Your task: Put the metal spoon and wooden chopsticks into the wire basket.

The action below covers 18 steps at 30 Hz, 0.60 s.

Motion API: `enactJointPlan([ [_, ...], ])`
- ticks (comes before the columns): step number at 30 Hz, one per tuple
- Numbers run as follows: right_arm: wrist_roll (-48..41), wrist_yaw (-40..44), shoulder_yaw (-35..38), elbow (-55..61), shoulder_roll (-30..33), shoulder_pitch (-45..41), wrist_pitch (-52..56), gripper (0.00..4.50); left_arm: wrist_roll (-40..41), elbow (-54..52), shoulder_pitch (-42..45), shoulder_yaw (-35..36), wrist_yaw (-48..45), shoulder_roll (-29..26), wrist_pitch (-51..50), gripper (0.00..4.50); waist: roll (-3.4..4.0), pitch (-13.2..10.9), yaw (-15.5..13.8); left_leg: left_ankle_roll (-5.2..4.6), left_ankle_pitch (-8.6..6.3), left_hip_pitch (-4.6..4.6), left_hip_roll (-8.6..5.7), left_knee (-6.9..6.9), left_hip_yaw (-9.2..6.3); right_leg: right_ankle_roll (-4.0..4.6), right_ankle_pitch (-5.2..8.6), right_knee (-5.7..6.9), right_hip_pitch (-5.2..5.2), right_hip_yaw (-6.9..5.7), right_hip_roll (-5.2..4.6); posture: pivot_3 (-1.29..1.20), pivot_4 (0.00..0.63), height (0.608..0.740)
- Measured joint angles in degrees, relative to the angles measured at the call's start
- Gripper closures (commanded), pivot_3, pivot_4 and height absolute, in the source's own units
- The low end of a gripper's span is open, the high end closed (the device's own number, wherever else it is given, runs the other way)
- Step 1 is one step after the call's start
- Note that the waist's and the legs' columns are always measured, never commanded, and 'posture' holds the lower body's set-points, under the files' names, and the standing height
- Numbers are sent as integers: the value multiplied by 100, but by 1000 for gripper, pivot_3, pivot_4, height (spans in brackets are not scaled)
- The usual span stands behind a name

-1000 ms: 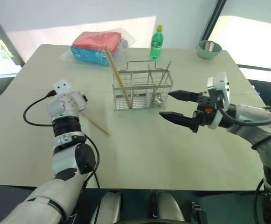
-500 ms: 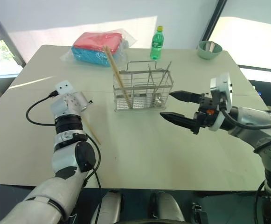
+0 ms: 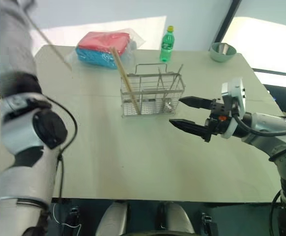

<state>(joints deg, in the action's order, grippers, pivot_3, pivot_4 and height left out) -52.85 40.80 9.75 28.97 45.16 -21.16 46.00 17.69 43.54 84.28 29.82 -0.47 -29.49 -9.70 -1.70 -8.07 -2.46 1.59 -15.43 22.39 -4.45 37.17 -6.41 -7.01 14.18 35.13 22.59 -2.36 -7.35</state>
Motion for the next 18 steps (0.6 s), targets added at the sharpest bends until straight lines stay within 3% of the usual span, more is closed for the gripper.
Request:
enactJointPlan([
  [4,-32,-22,2,31,-1,25,19,0,153,-529,-121,-503,-904,369,-22,4482,-5,-4,1,-39,-21,2,-5,15,-10,-10,3,5,-6,-2,-1,0,150,667],
  [8,-54,-115,10,131,-5,62,31,0,772,-1810,-686,-1058,-1535,1084,-986,4482,-1,-8,66,-35,-18,2,11,18,-10,-9,1,10,1,3,16,0,150,667],
  [18,-193,-331,216,352,-5,423,32,0,1032,-2929,-1852,-1698,-1928,1449,-1699,4482,16,-14,197,-21,-8,-5,30,9,-12,2,-5,13,3,9,38,0,150,667],
])
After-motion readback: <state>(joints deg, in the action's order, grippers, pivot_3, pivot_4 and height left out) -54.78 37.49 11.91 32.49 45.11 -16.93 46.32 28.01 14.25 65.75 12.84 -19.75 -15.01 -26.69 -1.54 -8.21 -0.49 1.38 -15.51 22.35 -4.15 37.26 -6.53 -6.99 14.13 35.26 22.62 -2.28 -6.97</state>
